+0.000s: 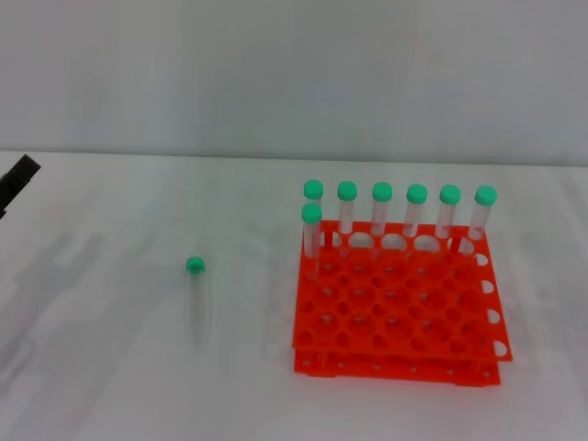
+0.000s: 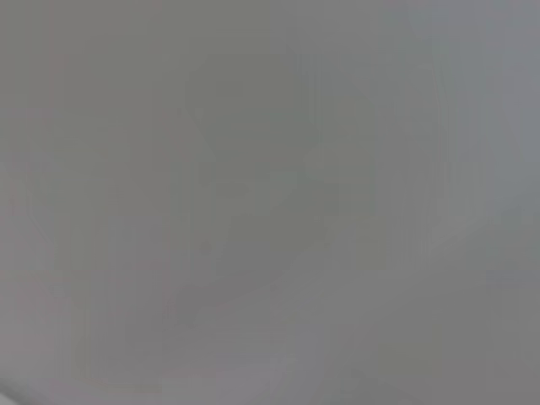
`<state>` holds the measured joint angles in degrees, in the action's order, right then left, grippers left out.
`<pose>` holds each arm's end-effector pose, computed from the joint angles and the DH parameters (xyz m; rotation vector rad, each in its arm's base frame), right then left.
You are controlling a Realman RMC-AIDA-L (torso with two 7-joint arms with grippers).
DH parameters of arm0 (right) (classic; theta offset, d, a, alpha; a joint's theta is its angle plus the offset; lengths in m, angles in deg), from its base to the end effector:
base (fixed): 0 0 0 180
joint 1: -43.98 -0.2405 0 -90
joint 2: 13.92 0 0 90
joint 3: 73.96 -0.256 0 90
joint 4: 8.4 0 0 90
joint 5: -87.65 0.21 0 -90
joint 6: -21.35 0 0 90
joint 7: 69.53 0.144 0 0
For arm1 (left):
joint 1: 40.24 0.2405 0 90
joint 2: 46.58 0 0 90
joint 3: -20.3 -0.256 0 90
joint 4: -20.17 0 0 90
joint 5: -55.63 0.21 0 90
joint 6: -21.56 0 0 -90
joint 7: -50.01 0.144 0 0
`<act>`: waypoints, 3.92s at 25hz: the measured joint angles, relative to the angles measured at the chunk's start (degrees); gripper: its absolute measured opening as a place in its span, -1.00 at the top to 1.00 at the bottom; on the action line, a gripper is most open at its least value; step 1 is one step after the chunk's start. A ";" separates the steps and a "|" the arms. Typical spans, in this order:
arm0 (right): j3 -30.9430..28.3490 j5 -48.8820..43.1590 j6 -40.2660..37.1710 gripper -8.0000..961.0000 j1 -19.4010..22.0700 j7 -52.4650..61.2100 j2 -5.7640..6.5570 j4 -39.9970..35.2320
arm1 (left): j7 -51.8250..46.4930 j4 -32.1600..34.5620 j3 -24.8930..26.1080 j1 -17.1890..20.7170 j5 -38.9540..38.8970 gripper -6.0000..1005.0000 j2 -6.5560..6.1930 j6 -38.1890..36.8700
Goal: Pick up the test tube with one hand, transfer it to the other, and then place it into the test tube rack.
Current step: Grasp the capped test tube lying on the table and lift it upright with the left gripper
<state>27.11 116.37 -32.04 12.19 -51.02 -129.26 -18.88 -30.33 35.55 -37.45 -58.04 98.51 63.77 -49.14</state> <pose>0.3301 0.3944 0.0369 -1.4490 0.7080 0.7407 -0.3722 0.3173 0.0832 -1.5299 -1.1947 -1.2634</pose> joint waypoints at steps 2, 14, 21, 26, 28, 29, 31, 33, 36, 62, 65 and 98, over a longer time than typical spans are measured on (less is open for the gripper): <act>0.00 -0.18 0.02 -0.82 -0.48 -0.01 0.02 0.03 | -4.26 2.39 0.02 0.19 2.83 -0.39 -1.02 1.36; 0.06 -0.24 0.03 -0.82 -1.06 -0.82 -0.25 -0.02 | -61.63 28.98 0.61 -4.45 55.68 -0.39 -10.16 5.41; 0.01 -0.24 0.04 -0.82 -1.09 -0.84 -0.19 -0.15 | -79.30 33.36 4.40 -14.46 81.52 -0.39 -11.82 -7.53; 0.27 -0.24 -0.13 -0.82 -1.23 -0.84 -0.15 -0.31 | -84.87 32.80 4.61 -22.71 91.20 -0.39 -12.08 -17.25; 0.33 -0.25 -0.20 -0.82 -1.37 -0.84 -0.15 -0.31 | -85.82 32.28 4.60 -23.81 92.99 -0.39 -12.08 -18.17; 0.38 -0.26 -0.25 -0.82 -1.44 -0.84 -0.17 -0.31 | -86.66 31.35 4.59 -25.12 95.04 -0.39 -12.09 -19.03; 0.49 -0.30 -0.39 -0.82 -1.51 -0.85 -0.19 -0.42 | -87.87 29.48 4.57 -27.42 97.92 -0.39 -12.07 -20.44; 0.71 -0.36 -0.44 -0.82 -1.68 -0.85 -0.20 -0.58 | -88.72 28.52 4.52 -28.60 99.01 -0.39 -11.99 -21.24; 1.12 -0.43 -0.48 -0.82 -2.31 -0.84 -0.21 -0.66 | -89.85 27.34 4.28 -29.48 99.64 -0.39 -11.79 -21.66; 1.94 -2.00 -2.59 -0.82 -2.18 -0.86 0.71 -0.64 | -91.79 11.72 3.61 -33.37 101.19 -0.38 -5.50 -7.15; 1.94 -2.00 -2.61 -0.82 -2.16 -0.85 0.73 -0.65 | -91.74 11.44 3.68 -33.44 101.12 -0.38 -5.00 -6.31; 1.29 -1.41 -2.06 -0.82 -3.80 -1.45 0.32 0.03 | -87.26 7.56 3.87 -33.27 98.91 -0.07 -2.62 -0.21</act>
<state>28.40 114.95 -34.11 8.38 -52.47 -128.95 -18.86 -117.59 43.11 -33.58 -91.31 197.42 61.15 -49.35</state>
